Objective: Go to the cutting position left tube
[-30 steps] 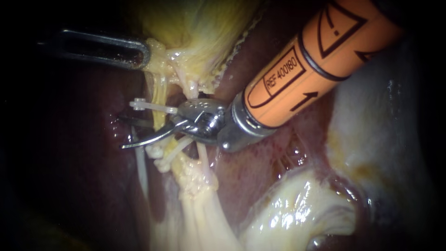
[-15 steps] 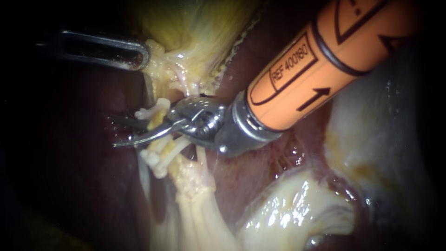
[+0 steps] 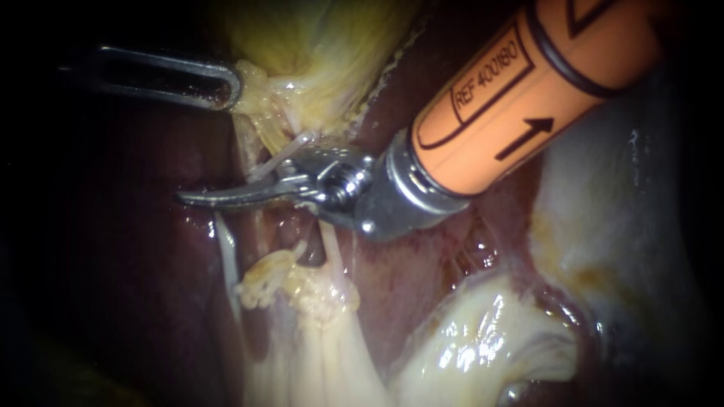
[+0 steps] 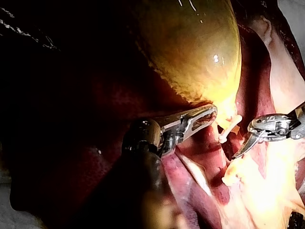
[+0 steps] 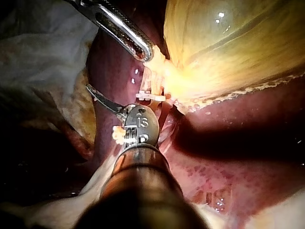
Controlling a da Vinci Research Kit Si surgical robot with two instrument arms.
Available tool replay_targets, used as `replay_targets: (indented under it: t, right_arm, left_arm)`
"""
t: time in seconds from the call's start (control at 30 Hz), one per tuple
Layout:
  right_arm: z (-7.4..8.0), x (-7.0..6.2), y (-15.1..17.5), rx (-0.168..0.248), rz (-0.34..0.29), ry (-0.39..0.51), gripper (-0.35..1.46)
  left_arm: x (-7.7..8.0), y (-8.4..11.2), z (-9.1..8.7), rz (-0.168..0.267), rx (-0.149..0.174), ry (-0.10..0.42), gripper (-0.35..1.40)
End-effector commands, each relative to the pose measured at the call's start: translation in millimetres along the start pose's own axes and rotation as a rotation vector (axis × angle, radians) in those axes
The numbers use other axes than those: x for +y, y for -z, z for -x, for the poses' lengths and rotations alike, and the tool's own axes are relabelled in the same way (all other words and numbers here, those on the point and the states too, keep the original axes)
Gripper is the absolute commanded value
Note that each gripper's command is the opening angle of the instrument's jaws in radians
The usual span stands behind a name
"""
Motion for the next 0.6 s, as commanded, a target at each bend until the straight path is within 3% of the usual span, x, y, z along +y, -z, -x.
replay_targets:
  t: [0.03,0.6]
  right_arm:
    - [0.1,0.1,-0.1,-0.001,0.000,0.002,-0.35]
    - [0.6,0.3,0.3,-0.005,0.001,-0.007,-0.35]
  left_arm:
    - [0.0,0.0,0.0,0.001,0.000,0.001,-0.35]
    - [0.0,0.0,0.0,0.001,0.000,0.001,-0.35]
